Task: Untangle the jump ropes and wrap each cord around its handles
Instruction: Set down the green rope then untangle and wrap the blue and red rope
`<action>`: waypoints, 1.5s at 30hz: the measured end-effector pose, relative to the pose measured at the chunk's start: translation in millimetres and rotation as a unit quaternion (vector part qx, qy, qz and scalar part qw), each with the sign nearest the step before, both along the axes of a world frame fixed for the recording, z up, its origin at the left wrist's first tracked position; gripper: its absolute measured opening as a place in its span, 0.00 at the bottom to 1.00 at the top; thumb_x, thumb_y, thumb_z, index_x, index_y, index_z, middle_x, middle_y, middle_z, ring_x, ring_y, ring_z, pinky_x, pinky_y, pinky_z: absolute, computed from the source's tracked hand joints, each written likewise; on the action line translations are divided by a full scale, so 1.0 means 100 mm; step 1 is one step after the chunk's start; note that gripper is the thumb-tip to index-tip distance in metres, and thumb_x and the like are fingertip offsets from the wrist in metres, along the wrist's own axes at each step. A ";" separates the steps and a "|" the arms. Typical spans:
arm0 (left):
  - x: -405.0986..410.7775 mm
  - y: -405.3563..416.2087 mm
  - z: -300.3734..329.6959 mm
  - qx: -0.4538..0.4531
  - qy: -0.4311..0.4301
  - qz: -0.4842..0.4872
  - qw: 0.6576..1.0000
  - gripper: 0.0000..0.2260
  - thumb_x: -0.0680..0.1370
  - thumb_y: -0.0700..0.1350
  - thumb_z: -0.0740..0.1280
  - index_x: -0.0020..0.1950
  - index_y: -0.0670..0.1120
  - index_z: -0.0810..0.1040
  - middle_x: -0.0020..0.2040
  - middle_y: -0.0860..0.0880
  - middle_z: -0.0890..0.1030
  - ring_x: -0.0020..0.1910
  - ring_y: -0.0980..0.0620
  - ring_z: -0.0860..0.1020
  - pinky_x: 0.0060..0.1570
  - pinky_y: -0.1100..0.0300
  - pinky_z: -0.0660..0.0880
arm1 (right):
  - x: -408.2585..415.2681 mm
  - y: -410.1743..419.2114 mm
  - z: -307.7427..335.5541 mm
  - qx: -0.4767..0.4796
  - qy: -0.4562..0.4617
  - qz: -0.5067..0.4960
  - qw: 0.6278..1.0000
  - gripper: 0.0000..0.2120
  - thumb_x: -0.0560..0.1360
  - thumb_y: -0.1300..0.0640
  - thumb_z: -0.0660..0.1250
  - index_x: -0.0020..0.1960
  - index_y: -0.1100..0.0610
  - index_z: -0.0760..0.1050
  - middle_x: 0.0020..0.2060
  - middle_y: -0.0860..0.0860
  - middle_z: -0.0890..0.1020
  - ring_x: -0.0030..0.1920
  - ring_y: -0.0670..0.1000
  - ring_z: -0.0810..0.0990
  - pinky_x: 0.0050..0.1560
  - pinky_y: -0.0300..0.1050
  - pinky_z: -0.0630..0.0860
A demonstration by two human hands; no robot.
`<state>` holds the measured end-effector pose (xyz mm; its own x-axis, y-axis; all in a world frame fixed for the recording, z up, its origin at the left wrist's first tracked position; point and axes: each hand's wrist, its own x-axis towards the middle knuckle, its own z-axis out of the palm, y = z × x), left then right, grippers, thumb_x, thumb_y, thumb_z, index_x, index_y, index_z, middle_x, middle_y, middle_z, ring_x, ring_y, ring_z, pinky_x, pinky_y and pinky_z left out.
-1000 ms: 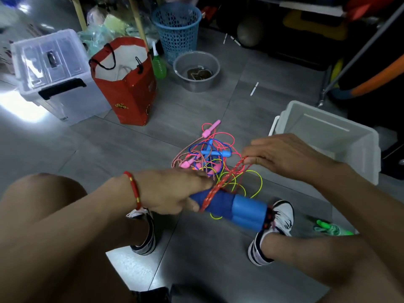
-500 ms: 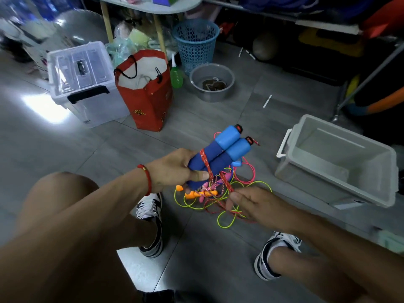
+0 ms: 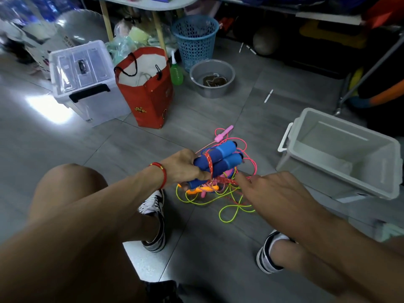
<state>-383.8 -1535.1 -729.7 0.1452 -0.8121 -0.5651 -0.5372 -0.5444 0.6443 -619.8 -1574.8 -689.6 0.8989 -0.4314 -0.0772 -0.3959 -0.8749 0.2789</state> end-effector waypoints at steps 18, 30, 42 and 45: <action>-0.49 0.21 0.04 -0.108 -0.172 -0.449 0.870 0.11 0.74 0.51 0.72 0.51 0.48 0.76 0.47 0.49 0.79 0.44 0.48 0.76 0.45 0.55 0.74 | 0.15 -0.67 0.05 0.288 0.014 0.052 0.956 0.12 0.77 0.37 0.65 0.53 0.42 0.80 0.42 0.44 0.82 0.43 0.45 0.79 0.43 0.49 0.75; -0.16 0.32 0.36 -0.182 0.195 -0.149 0.952 0.09 0.75 0.37 0.74 0.53 0.37 0.79 0.43 0.37 0.80 0.41 0.52 0.77 0.41 0.57 0.76 | -0.06 -0.54 -0.32 0.736 -0.184 -0.227 0.610 0.12 0.68 0.57 0.80 0.49 0.55 0.82 0.33 0.51 0.76 0.25 0.44 0.75 0.33 0.40 0.72; 0.02 0.23 0.27 -0.046 0.281 0.055 0.957 0.03 0.77 0.38 0.70 0.46 0.38 0.77 0.35 0.40 0.74 0.28 0.50 0.69 0.25 0.60 0.59 | -0.06 -0.16 -0.27 0.384 -0.161 -0.152 0.896 0.11 0.84 0.47 0.55 0.45 0.51 0.66 0.33 0.46 0.73 0.39 0.55 0.73 0.42 0.51 0.71; -0.04 0.22 0.24 -0.034 0.257 0.068 0.963 0.04 0.77 0.38 0.70 0.43 0.40 0.77 0.32 0.43 0.75 0.25 0.51 0.69 0.24 0.62 0.61 | 0.01 -0.05 -0.24 0.237 -0.127 -0.063 0.961 0.11 0.82 0.56 0.61 0.41 0.50 0.68 0.35 0.49 0.76 0.39 0.53 0.78 0.37 0.44 0.69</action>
